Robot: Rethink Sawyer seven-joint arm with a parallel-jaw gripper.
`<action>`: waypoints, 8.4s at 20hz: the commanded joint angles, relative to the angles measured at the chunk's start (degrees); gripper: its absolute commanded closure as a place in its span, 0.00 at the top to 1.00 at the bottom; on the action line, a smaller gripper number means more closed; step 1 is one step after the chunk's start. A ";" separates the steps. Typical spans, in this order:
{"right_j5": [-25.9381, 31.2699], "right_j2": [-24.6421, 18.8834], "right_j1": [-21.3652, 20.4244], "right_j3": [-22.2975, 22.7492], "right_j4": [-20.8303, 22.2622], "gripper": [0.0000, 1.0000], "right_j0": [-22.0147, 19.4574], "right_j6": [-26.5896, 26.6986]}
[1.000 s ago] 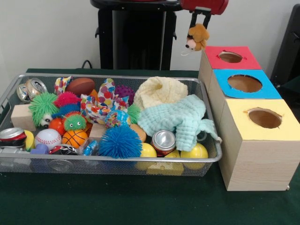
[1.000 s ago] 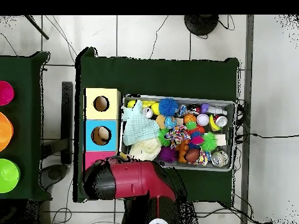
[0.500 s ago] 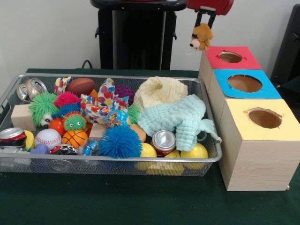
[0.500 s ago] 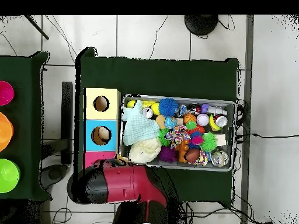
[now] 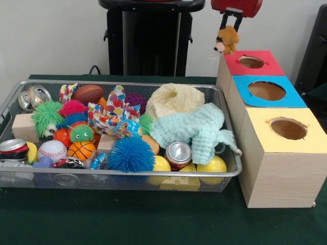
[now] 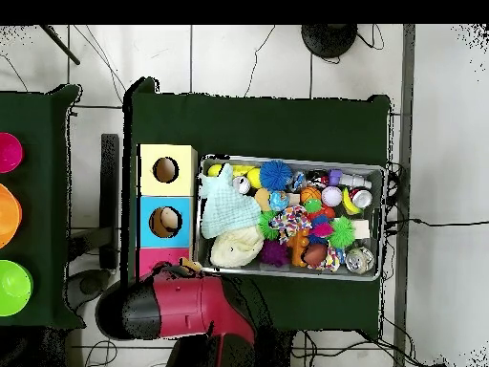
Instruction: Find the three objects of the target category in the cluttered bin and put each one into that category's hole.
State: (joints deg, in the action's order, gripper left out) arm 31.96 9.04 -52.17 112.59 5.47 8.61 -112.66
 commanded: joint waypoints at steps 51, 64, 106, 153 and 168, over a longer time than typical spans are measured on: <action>-21.97 0.72 15.17 9.05 -19.97 0.00 9.22 -15.17; -20.77 0.11 14.24 9.34 -20.61 1.00 7.98 -13.24; 0.22 2.81 1.79 3.04 -10.56 1.00 2.60 -9.42; -16.54 1.03 11.44 8.56 -24.60 1.00 10.80 -11.08; -12.00 1.60 10.00 6.37 -21.22 0.00 8.05 -8.23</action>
State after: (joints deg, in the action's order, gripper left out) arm 21.26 10.57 -45.10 122.17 -17.02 19.85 -113.18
